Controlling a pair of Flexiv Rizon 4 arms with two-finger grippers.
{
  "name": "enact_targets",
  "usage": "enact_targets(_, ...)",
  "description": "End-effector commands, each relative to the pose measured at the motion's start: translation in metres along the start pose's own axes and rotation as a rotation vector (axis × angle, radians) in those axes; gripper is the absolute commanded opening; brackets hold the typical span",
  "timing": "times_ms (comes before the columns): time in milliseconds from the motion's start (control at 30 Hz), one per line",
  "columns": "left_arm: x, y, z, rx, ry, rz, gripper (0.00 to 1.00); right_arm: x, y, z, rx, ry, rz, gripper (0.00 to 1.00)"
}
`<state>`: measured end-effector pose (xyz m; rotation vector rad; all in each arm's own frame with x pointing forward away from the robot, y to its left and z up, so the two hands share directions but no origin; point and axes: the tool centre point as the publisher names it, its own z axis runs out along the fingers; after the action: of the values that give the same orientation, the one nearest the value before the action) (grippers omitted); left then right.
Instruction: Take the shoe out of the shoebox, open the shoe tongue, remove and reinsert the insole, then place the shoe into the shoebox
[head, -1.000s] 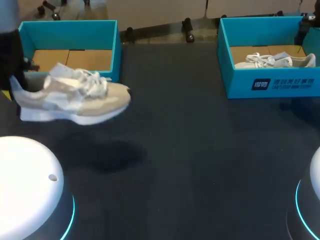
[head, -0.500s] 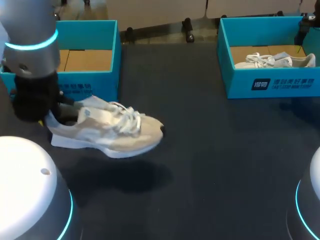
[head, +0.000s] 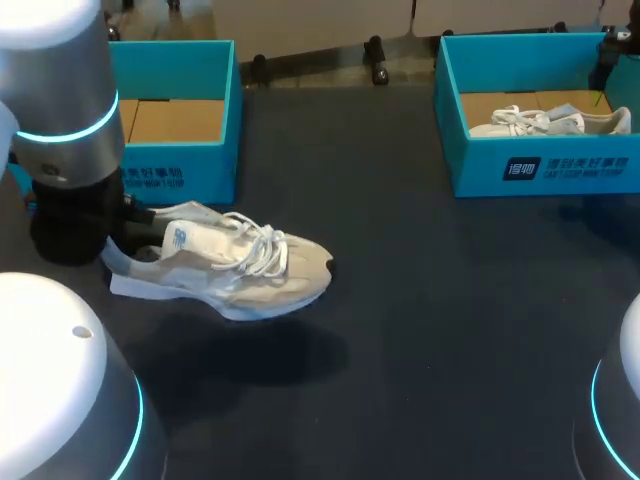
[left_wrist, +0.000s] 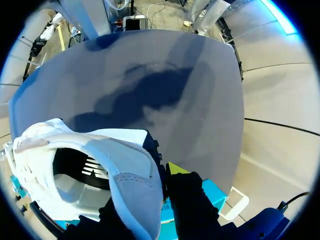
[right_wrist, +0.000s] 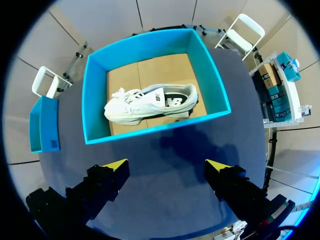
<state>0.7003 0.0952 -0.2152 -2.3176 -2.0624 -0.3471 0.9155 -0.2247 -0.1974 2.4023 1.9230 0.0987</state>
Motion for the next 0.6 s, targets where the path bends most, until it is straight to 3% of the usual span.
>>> enact_targets(33, -0.024, -0.007, 0.014, -0.002, 0.005, -0.011, 0.00, 0.000, -0.001, 0.000, -0.002, 0.000, 0.002, 1.00)
enact_targets(467, -0.106, -0.013, 0.041, 0.088, 0.038, -0.016, 0.00, 0.000, -0.001, 0.000, -0.002, 0.000, 0.002, 1.00)
enact_targets(600, -0.130, -0.012, 0.052, 0.084, 0.050, -0.005, 0.00, 0.000, -0.001, 0.000, -0.002, 0.000, 0.002, 1.00)
